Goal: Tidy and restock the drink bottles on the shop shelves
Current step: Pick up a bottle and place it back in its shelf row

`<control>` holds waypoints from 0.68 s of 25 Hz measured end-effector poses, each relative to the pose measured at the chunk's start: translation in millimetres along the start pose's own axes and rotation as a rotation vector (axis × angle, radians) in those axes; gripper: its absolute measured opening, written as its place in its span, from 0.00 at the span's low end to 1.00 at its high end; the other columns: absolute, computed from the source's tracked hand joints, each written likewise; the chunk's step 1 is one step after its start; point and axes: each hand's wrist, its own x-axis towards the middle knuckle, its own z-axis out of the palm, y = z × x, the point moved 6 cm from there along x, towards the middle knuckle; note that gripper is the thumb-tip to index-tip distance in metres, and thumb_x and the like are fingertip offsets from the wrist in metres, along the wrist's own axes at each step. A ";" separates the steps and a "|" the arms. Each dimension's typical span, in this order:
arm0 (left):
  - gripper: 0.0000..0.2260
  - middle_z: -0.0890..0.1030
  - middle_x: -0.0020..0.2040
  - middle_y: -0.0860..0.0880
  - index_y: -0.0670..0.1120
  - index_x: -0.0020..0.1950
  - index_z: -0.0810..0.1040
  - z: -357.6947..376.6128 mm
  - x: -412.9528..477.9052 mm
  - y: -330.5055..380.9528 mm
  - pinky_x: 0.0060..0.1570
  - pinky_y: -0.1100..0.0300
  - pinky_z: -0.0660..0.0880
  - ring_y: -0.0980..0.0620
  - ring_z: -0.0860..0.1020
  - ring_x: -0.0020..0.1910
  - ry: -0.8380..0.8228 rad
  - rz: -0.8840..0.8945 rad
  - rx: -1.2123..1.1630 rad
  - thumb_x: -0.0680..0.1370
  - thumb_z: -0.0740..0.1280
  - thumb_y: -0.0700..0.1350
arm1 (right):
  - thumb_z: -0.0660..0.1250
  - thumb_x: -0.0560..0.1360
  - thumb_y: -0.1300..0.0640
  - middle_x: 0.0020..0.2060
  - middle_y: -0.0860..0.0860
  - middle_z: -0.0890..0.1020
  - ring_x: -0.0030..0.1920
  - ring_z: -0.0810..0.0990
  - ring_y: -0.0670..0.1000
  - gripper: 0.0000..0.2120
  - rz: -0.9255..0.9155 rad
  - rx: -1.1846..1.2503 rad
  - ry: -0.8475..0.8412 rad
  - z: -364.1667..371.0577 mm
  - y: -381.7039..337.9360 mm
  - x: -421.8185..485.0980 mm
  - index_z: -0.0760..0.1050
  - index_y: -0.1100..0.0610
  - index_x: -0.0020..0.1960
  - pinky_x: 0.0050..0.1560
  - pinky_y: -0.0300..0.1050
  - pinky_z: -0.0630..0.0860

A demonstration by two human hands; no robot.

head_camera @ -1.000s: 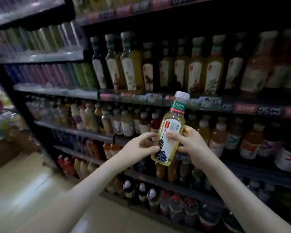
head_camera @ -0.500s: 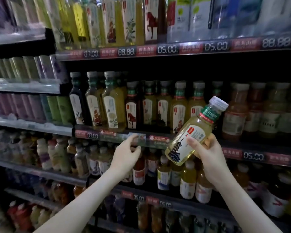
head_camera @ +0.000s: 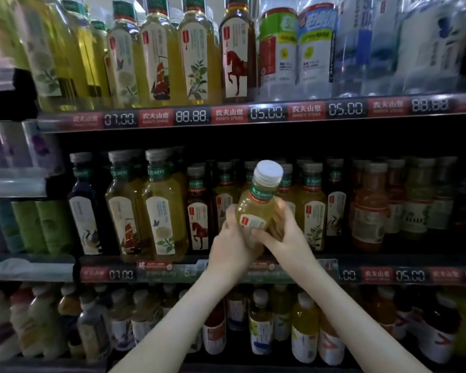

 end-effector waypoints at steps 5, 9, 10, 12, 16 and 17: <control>0.47 0.75 0.61 0.43 0.47 0.76 0.43 24.2 32.2 -27.3 0.56 0.52 0.75 0.43 0.76 0.59 -0.150 -0.159 -0.043 0.70 0.73 0.52 | 0.66 0.78 0.57 0.72 0.47 0.64 0.72 0.61 0.44 0.29 0.064 -0.370 0.292 -34.9 23.7 -11.8 0.58 0.53 0.75 0.71 0.41 0.60; 0.47 0.75 0.63 0.42 0.43 0.76 0.41 53.0 45.9 -30.0 0.52 0.53 0.76 0.42 0.76 0.59 -0.216 -0.197 -0.040 0.71 0.72 0.54 | 0.64 0.78 0.61 0.73 0.49 0.61 0.72 0.59 0.44 0.26 0.064 -0.560 0.360 -60.9 37.7 -18.4 0.60 0.54 0.74 0.69 0.36 0.57; 0.47 0.75 0.63 0.41 0.42 0.76 0.41 57.7 46.9 -31.1 0.51 0.54 0.75 0.42 0.76 0.59 -0.212 -0.201 -0.036 0.72 0.71 0.54 | 0.64 0.78 0.60 0.74 0.49 0.59 0.73 0.57 0.44 0.27 0.075 -0.599 0.363 -65.6 43.3 -20.3 0.60 0.54 0.74 0.70 0.37 0.57; 0.46 0.75 0.62 0.40 0.41 0.76 0.43 62.5 48.9 -33.5 0.49 0.54 0.75 0.41 0.76 0.58 -0.195 -0.193 -0.016 0.73 0.71 0.55 | 0.66 0.77 0.59 0.76 0.50 0.55 0.75 0.52 0.48 0.29 0.098 -0.707 0.373 -71.4 58.0 -23.6 0.59 0.56 0.75 0.73 0.42 0.55; 0.44 0.75 0.60 0.39 0.40 0.75 0.46 63.4 47.0 -34.2 0.45 0.54 0.76 0.40 0.78 0.55 -0.207 -0.160 0.102 0.74 0.69 0.58 | 0.67 0.76 0.53 0.76 0.54 0.53 0.76 0.48 0.53 0.34 0.162 -0.819 0.289 -67.6 87.7 -27.9 0.55 0.56 0.77 0.75 0.46 0.48; 0.43 0.75 0.61 0.39 0.39 0.76 0.46 63.0 42.8 -33.6 0.45 0.53 0.76 0.41 0.78 0.55 -0.202 -0.147 0.167 0.75 0.67 0.59 | 0.68 0.76 0.52 0.76 0.55 0.55 0.76 0.50 0.55 0.34 0.155 -0.850 0.264 -63.7 94.1 -30.4 0.56 0.58 0.76 0.76 0.50 0.48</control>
